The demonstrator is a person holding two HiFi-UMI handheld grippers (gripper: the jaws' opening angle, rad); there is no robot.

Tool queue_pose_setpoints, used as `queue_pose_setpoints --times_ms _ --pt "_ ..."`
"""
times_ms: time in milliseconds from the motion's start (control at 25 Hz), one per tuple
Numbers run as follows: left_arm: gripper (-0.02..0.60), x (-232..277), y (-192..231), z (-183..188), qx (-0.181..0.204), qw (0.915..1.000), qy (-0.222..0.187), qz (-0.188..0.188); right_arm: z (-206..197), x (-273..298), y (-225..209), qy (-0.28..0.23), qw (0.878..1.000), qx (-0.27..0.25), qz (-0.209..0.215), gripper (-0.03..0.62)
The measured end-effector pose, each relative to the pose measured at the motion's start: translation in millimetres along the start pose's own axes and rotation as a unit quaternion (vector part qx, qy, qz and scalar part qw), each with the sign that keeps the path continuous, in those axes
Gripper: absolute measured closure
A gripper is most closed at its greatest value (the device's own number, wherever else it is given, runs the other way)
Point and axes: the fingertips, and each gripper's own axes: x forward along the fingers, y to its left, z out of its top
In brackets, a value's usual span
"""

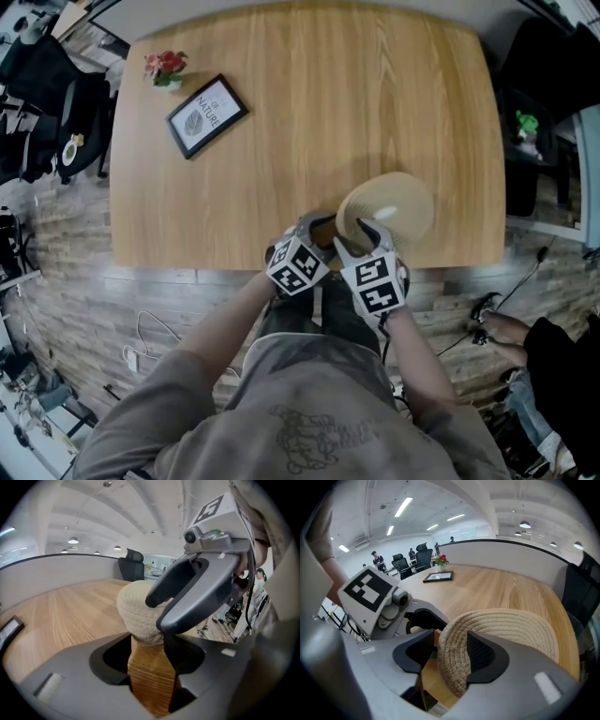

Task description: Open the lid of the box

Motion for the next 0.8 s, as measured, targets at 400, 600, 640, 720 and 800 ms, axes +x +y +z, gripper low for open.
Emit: queue_pose_setpoints --times_ms 400,600,640,720,800 --pt "0.364 1.3 4.0 0.2 0.013 0.9998 -0.009 0.013 0.1 9.6 -6.8 -0.004 0.997 -0.044 -0.062 0.393" --pt "0.364 2.0 4.0 0.6 0.008 0.9998 -0.010 0.015 1.5 7.4 -3.9 -0.003 0.999 -0.050 -0.020 0.454" --pt "0.365 1.8 3.6 0.6 0.008 0.9998 -0.011 0.015 2.7 5.5 -2.9 -0.005 0.999 -0.045 -0.007 0.460" --pt "0.365 1.0 0.8 0.5 0.008 0.9998 -0.012 0.014 4.1 -0.4 0.3 -0.012 0.999 -0.039 0.012 0.488" --pt "0.368 0.7 -2.0 0.8 0.007 0.9998 -0.012 0.014 7.1 -9.7 0.7 -0.031 0.999 -0.026 0.026 0.500"
